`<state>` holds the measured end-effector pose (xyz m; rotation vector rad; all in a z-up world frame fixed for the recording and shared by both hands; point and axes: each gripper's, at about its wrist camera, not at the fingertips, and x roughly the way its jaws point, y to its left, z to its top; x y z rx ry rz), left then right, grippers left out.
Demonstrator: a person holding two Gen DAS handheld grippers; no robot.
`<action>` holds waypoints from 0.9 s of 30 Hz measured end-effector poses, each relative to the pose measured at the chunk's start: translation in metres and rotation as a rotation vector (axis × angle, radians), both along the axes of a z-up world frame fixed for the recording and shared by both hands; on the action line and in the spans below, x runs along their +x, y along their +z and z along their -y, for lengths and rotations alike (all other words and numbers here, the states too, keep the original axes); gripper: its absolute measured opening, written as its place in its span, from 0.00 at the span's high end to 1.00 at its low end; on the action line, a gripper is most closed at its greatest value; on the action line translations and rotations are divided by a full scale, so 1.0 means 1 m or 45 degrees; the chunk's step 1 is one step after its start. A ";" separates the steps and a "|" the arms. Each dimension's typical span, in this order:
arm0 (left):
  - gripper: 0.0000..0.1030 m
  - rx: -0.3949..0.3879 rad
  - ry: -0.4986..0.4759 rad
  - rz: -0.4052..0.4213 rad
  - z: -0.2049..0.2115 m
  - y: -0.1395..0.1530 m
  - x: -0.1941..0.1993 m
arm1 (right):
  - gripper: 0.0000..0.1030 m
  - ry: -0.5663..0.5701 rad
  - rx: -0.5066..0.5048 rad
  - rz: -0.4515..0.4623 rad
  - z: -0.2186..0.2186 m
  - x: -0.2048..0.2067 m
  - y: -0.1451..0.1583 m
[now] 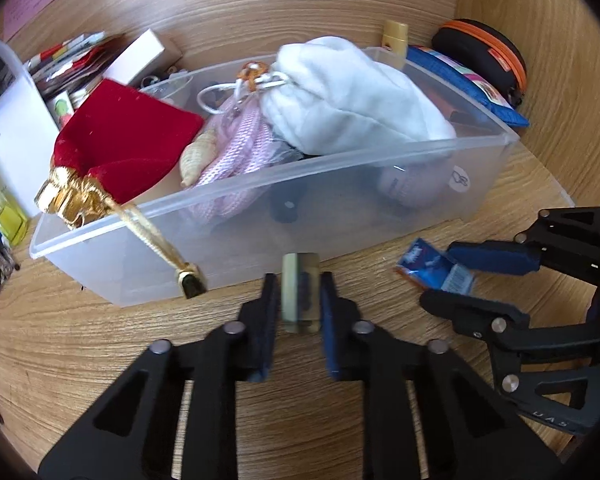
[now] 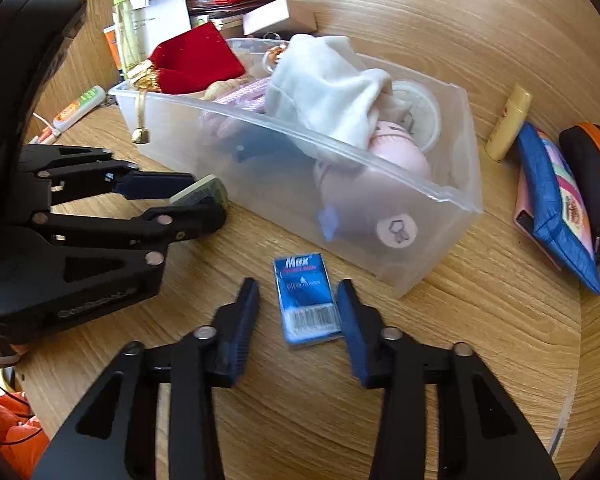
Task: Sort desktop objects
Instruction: 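Lift the card pack and beige lock over the clear box with both grippers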
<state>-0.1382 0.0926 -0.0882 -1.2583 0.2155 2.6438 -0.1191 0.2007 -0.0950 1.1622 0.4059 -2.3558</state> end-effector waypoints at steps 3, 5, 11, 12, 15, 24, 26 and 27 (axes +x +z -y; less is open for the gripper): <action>0.85 -0.018 -0.009 -0.007 -0.001 0.002 0.003 | 0.76 0.006 0.068 -0.076 0.003 0.012 0.000; 0.85 -0.014 -0.008 -0.014 0.001 0.003 0.005 | 0.76 0.007 0.087 -0.090 0.007 0.016 0.001; 0.85 0.063 0.006 -0.036 0.015 0.014 0.021 | 0.76 -0.004 0.009 -0.039 0.002 0.020 0.006; 0.85 0.077 0.011 -0.036 0.018 0.016 0.023 | 0.76 -0.004 -0.015 -0.034 0.000 0.022 0.010; 0.85 0.133 0.020 -0.034 0.026 0.021 0.030 | 0.76 -0.008 -0.053 -0.049 -0.003 0.030 0.021; 0.85 0.093 0.056 -0.147 0.033 0.043 0.053 | 0.76 -0.011 -0.110 -0.134 -0.001 0.043 0.050; 0.85 0.092 0.059 -0.165 0.035 0.047 0.056 | 0.76 -0.016 -0.119 -0.157 -0.001 0.045 0.057; 0.85 0.093 0.059 -0.173 0.038 0.050 0.058 | 0.76 -0.019 -0.127 -0.168 -0.001 0.046 0.060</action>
